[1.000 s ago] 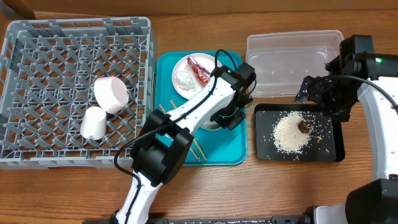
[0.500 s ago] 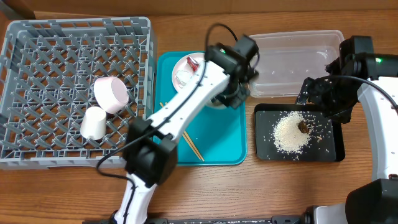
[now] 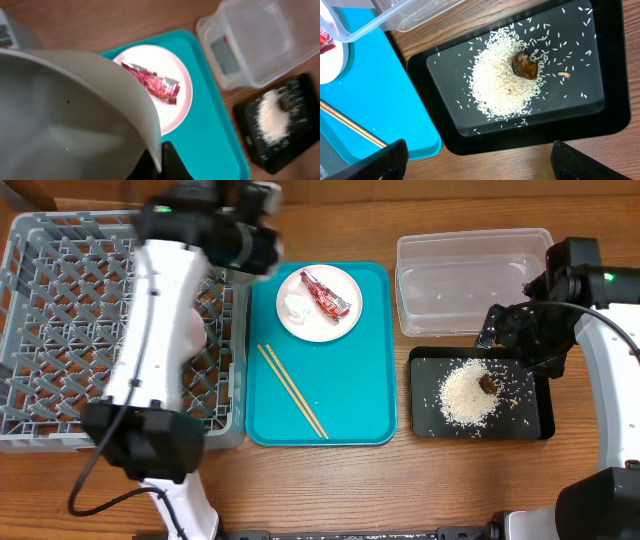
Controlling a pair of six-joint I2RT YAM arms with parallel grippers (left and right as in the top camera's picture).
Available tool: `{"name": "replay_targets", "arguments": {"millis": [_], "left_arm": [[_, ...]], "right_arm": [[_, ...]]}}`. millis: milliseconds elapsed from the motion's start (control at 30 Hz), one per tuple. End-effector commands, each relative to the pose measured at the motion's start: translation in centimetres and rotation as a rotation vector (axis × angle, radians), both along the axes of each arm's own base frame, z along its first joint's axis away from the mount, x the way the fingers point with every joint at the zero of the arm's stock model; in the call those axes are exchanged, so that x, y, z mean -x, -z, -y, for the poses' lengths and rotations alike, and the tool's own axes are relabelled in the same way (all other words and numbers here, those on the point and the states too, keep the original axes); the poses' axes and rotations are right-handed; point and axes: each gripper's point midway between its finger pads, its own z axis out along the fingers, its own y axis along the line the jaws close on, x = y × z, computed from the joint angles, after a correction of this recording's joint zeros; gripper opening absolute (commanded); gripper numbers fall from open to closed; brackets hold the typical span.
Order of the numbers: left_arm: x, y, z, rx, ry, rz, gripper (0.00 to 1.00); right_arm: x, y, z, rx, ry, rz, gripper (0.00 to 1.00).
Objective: Sort waste into correct bins and load items into the dishwasher
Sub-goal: 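Carry the grey bowl into the dish rack with the left gripper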
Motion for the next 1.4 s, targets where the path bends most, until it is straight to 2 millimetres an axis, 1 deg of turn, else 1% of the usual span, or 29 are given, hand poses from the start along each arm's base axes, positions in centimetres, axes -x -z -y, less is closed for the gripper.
{"name": "replay_targets", "arguments": {"millis": [0, 133, 167, 300, 367, 467, 600, 767, 833, 933, 1033, 1067, 1133, 1167, 1200, 1233, 1267, 1300, 1367], "left_arm": [[-0.1, -2.7, -0.5, 0.243, 0.118, 0.06, 0.04], [-1.1, -3.3, -4.9, 0.371, 0.092, 0.099, 0.04], [-1.3, -3.3, -5.6, 0.39, 0.084, 0.103, 0.04], [-2.4, -2.7, -9.3, 0.489, 0.036, 0.115, 0.04], [-2.9, -2.3, -10.7, 0.545, 0.024, 0.12, 0.04], [-3.6, -0.8, -12.7, 0.614, -0.006, 0.106, 0.04], [-4.2, 1.9, -15.3, 0.689, -0.059, 0.065, 0.04], [-4.6, 5.3, -18.4, 0.733, -0.14, 0.007, 0.04], [-4.4, 6.2, -19.4, 0.747, -0.171, -0.018, 0.04], [-4.0, 6.9, -20.7, 0.752, -0.212, -0.039, 0.04], [-3.6, 7.9, -22.0, 0.709, -0.255, -0.063, 0.05], [-3.4, 8.1, -22.3, 0.701, -0.27, -0.075, 0.09], [-2.8, 8.6, -23.0, 0.689, -0.303, -0.109, 0.3], [-2.4, 8.9, -23.4, 0.681, -0.323, -0.13, 0.51], [-2.0, 9.2, -23.8, 0.675, -0.339, -0.148, 0.62], [-1.7, 9.4, -24.1, 0.669, -0.354, -0.165, 0.72], [-1.3, 9.6, -24.4, 0.663, -0.371, -0.185, 0.77], [-0.8, 10.0, -24.9, 0.651, -0.391, -0.206, 0.86], [-0.3, 10.3, -25.5, 0.635, -0.413, -0.224, 1.0]], "right_arm": [[-0.5, -1.8, 0.2, 0.019, 0.002, 0.067, 0.93], [-0.5, -1.8, 0.2, 0.019, 0.002, 0.067, 0.93], [-0.5, -1.8, 0.2, 0.019, 0.002, 0.067, 0.93], [-0.4, -1.8, 0.2, 0.019, 0.002, 0.064, 0.93], [-0.4, -1.8, 0.2, 0.019, 0.002, 0.064, 0.93], [-0.4, -1.8, 0.2, 0.019, 0.002, 0.064, 0.93], [-0.4, -1.8, 0.2, 0.019, 0.002, 0.064, 0.93], [-0.4, -1.8, 0.2, 0.019, 0.002, 0.064, 0.93], [-0.4, -1.8, 0.2, 0.019, 0.002, 0.064, 0.93], [-0.4, -1.8, 0.2, 0.019, 0.002, 0.065, 0.93], [-0.4, -1.8, 0.2, 0.019, 0.002, 0.065, 0.93], [-0.4, -1.8, 0.2, 0.019, 0.002, 0.065, 0.93], [-0.4, -1.8, 0.2, 0.019, 0.002, 0.065, 0.93], [-0.4, -1.8, 0.2, 0.019, 0.002, 0.065, 0.93], [-0.4, -1.8, 0.2, 0.019, 0.002, 0.065, 0.93], [-0.4, -1.8, 0.2, 0.019, 0.002, 0.065, 0.93], [-0.4, -1.8, 0.2, 0.019, 0.002, 0.065, 0.93], [-0.4, -1.8, 0.2, 0.019, 0.002, 0.065, 0.93], [-0.4, -1.8, 0.2, 0.019, 0.002, 0.065, 0.93]]}}
